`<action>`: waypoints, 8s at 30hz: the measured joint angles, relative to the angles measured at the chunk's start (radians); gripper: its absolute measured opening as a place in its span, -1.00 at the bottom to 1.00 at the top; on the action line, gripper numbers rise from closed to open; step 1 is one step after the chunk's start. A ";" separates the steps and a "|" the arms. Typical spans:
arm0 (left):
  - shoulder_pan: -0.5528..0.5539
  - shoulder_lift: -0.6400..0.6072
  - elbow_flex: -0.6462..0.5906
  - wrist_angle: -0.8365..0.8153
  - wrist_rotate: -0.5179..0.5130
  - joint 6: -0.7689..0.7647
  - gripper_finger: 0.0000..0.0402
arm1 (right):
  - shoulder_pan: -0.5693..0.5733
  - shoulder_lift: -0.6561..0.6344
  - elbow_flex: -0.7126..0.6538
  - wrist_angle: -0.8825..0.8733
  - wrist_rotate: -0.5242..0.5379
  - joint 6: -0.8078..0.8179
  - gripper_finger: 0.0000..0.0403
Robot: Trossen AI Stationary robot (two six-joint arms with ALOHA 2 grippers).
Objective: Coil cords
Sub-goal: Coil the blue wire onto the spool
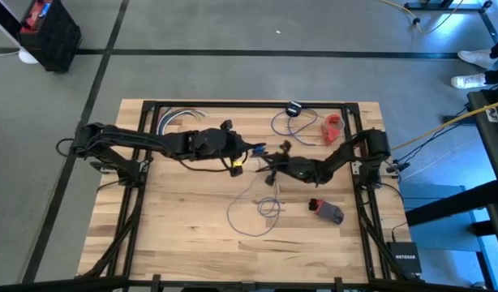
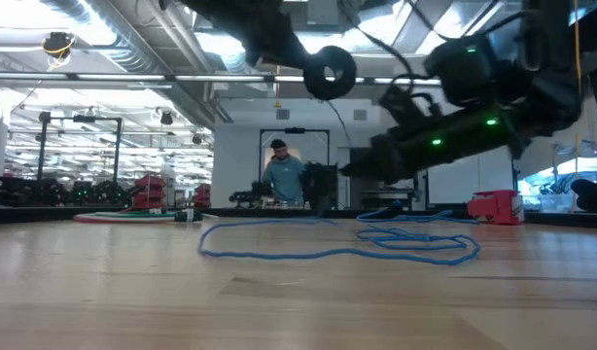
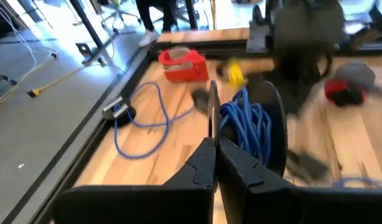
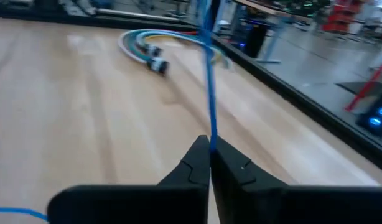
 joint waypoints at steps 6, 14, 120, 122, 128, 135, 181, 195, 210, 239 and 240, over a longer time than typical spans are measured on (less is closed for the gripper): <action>-0.011 -0.011 -0.002 -0.084 -0.004 0.000 -1.00 | -0.055 -0.136 -0.123 0.017 0.031 0.002 -0.98; 0.022 0.018 0.001 -0.130 0.002 -0.004 -1.00 | -0.075 -0.353 -0.155 -0.077 0.022 -0.020 -0.98; 0.049 0.111 0.000 0.258 -0.038 0.001 -1.00 | -0.096 -0.486 -0.211 -0.240 -0.250 0.126 -0.18; 0.049 0.111 0.000 0.259 -0.037 0.001 -1.00 | -0.096 -0.445 -0.193 -0.221 -0.285 0.132 -0.18; 0.049 0.112 0.000 0.263 -0.038 0.000 -1.00 | -0.096 -0.263 -0.066 -0.201 -0.462 0.110 -0.18; 0.049 0.112 0.000 0.264 -0.038 0.000 -1.00 | -0.096 -0.067 0.096 -0.205 -0.457 0.029 -0.18; 0.029 0.081 0.000 0.375 -0.015 0.095 -1.00 | -0.096 -0.023 -0.064 -0.207 -0.328 0.198 -0.93; 0.029 0.081 0.000 0.324 -0.015 0.086 -1.00 | -0.096 -0.169 -0.058 -0.344 -0.352 0.190 -0.32; 0.030 0.081 0.000 0.367 -0.015 0.074 -1.00 | -0.064 -0.019 0.091 0.013 -0.404 0.088 -0.29; 0.029 0.081 0.000 0.364 -0.015 0.078 -1.00 | -0.037 0.047 0.147 -0.041 -0.239 -0.022 -0.72; 0.029 0.081 0.000 0.364 -0.015 0.078 -1.00 | -0.037 0.047 0.156 -0.065 -0.240 -0.022 -0.67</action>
